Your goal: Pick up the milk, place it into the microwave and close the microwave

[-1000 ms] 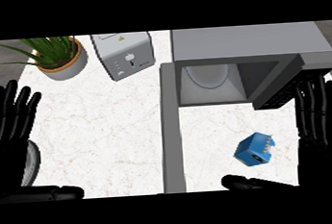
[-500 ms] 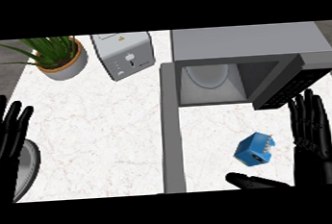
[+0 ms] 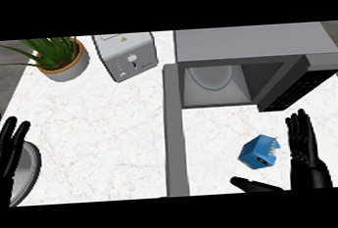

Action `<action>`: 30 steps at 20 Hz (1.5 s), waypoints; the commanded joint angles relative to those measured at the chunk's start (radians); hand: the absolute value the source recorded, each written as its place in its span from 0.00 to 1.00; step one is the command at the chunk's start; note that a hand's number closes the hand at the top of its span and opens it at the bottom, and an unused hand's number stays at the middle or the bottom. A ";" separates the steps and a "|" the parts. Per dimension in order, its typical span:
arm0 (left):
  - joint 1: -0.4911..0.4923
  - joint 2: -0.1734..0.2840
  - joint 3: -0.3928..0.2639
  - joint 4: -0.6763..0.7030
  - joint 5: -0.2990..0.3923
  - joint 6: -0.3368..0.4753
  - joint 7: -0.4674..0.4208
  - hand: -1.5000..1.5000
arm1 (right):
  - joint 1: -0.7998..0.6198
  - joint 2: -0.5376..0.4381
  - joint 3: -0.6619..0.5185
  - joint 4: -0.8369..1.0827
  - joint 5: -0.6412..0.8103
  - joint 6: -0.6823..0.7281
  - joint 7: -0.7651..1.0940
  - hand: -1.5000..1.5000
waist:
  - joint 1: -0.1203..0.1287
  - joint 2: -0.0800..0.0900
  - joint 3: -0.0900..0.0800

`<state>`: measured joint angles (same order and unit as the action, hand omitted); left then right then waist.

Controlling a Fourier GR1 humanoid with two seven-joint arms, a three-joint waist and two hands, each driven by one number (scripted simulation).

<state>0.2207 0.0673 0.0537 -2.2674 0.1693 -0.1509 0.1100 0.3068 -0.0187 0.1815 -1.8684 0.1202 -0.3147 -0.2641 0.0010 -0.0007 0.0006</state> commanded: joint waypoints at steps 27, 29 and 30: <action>0.122 -0.066 -0.004 -0.088 -0.021 -0.082 0.003 0.00 | -0.277 -0.080 -0.320 0.940 -0.227 0.237 -0.631 0.00 | 0.004 0.000 0.000; 0.164 -0.066 0.006 -0.062 -0.026 -0.093 -0.074 0.00 | -0.306 -0.027 -0.298 0.998 -0.200 0.188 -0.668 0.00 | 0.006 0.000 -0.001; -0.013 -0.052 0.014 -0.036 -0.047 -0.022 0.055 0.00 | -0.370 -0.033 -0.326 1.096 -0.205 0.188 -0.699 0.00 | 0.002 0.002 0.000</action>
<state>0.2997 0.0140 0.0635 -2.3335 0.1470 -0.2131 0.1143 0.0322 -0.0530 -0.1185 -0.9279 -0.0935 -0.1196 -0.9022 0.0042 0.0000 0.0003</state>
